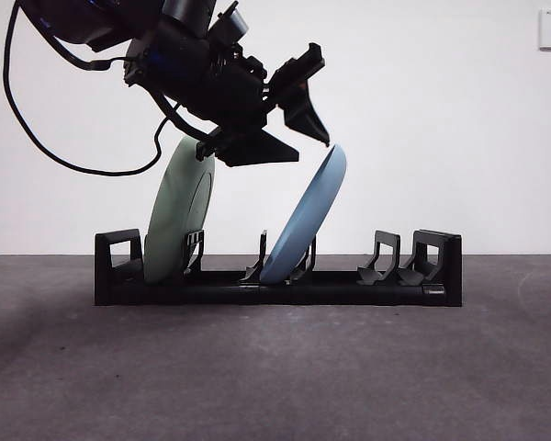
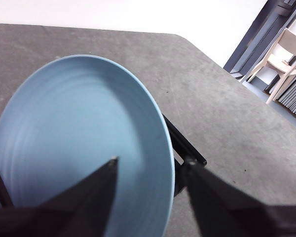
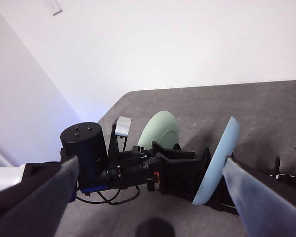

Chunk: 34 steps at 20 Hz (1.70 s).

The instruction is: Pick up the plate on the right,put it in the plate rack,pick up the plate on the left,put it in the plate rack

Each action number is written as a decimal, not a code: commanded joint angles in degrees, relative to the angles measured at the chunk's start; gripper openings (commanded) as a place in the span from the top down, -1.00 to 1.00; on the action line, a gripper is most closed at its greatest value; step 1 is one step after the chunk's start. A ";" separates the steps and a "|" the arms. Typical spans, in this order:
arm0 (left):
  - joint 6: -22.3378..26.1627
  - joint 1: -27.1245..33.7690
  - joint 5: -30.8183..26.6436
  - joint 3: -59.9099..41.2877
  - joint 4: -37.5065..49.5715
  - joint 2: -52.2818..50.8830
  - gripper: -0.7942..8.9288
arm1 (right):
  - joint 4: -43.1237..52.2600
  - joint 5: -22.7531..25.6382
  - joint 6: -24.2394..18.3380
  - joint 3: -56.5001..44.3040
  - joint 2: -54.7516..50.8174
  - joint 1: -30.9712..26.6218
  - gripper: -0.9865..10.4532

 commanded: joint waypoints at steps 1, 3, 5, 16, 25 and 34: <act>1.46 0.04 1.05 -0.02 0.48 0.26 -0.01 | 0.24 0.26 -0.50 -0.02 0.52 -0.02 -0.04; 1.60 -0.15 2.49 -0.02 0.87 0.17 -0.01 | 0.24 0.26 -0.55 -0.04 0.83 -0.02 -0.04; 1.64 -0.52 4.81 0.00 1.42 -0.35 -0.01 | 0.22 0.26 -0.74 -0.04 1.16 -0.02 -0.04; 8.87 -2.56 9.31 0.83 -4.44 -11.43 0.56 | -0.37 2.80 -2.73 -0.04 2.16 -0.02 0.15; 20.06 -2.62 -1.92 0.83 -20.13 -27.65 0.85 | -6.78 12.90 -8.15 -0.04 2.14 -0.02 0.84; 26.05 -2.84 -22.67 0.70 -45.03 -41.48 0.85 | -14.62 20.31 -10.12 -2.29 0.09 0.00 0.84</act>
